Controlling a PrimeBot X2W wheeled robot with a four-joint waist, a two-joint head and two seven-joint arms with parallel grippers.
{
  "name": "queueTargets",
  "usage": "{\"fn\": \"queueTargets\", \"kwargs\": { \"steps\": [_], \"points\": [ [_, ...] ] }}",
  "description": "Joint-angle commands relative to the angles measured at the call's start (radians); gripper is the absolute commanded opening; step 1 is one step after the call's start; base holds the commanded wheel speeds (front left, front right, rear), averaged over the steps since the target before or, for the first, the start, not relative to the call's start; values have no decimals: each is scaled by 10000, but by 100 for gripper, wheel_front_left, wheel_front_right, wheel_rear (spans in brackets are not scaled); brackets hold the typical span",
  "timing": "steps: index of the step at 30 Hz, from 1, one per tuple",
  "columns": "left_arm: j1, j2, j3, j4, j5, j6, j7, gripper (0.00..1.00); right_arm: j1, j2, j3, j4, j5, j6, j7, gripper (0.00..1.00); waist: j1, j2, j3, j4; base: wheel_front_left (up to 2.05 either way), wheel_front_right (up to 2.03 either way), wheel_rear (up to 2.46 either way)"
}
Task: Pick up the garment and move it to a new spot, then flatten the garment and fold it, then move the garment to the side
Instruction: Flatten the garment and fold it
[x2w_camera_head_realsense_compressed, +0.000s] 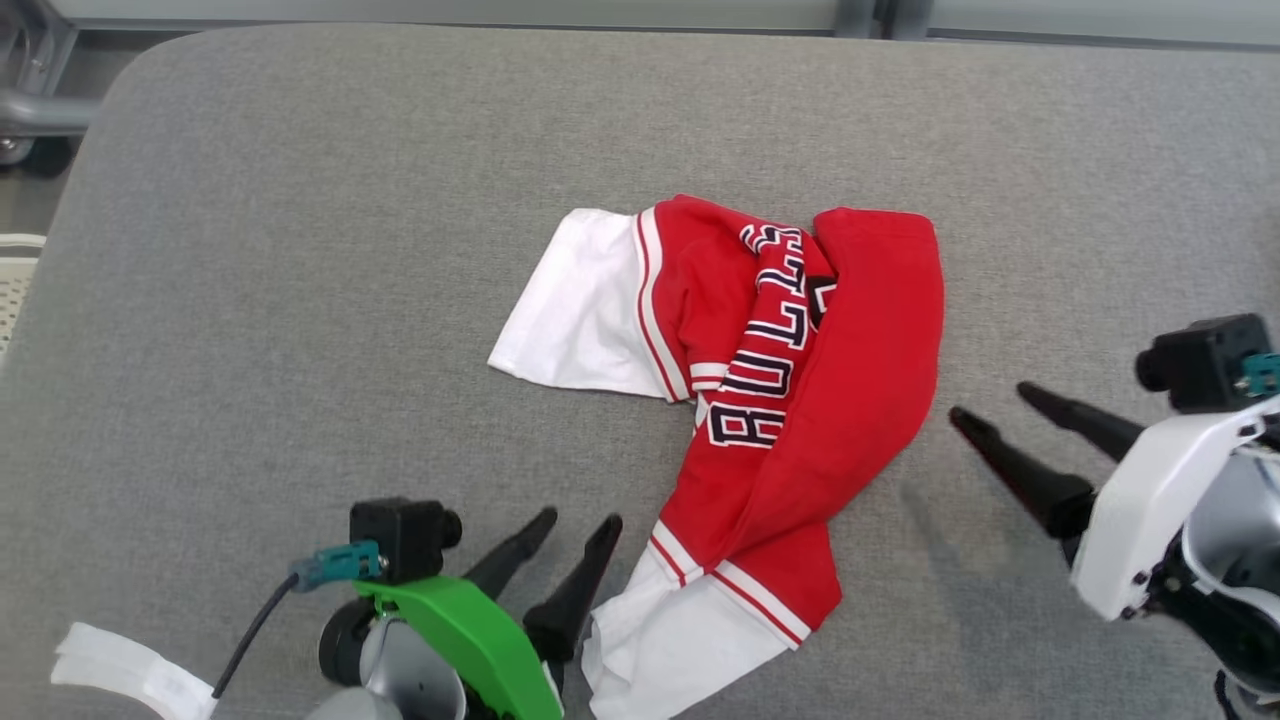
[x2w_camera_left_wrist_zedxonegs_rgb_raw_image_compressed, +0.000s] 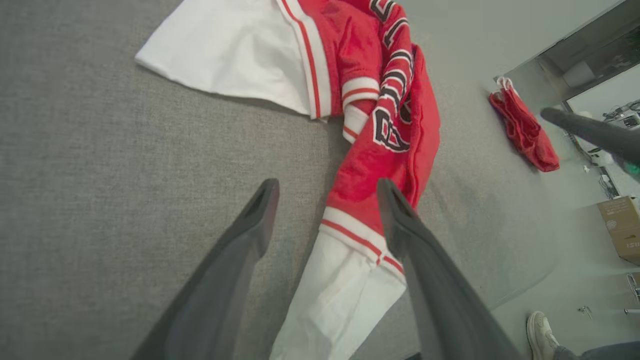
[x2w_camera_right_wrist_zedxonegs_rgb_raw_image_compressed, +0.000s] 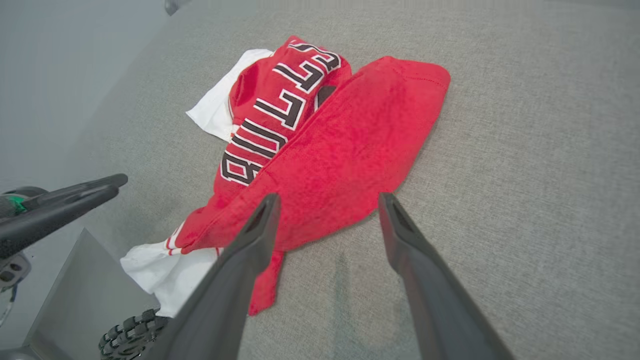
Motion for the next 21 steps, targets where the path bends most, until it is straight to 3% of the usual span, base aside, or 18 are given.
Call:
{"fn": "queueTargets", "kwargs": {
  "steps": [1, 13, 21],
  "points": [
    [292, 204, -138, 39, -152, -60, 227, 100, -136, 47, -379, 173, -170, 4, -167, 100, -1, -1, 48, 196, 0, 0, 0],
    [1346, 532, -669, -207, -850, -290, 888, 100, -198, 48, -835, 228, -290, 4, -161, 100, -1, -1, 329, 281, 0, 0, 0],
    [585, -471, -535, 1140, -921, -581, 512, 100, -284, 142, -804, 183, -340, 4, -191, 100, -1, -1, 473, 127, 0, 0, 0]
  ]
}}
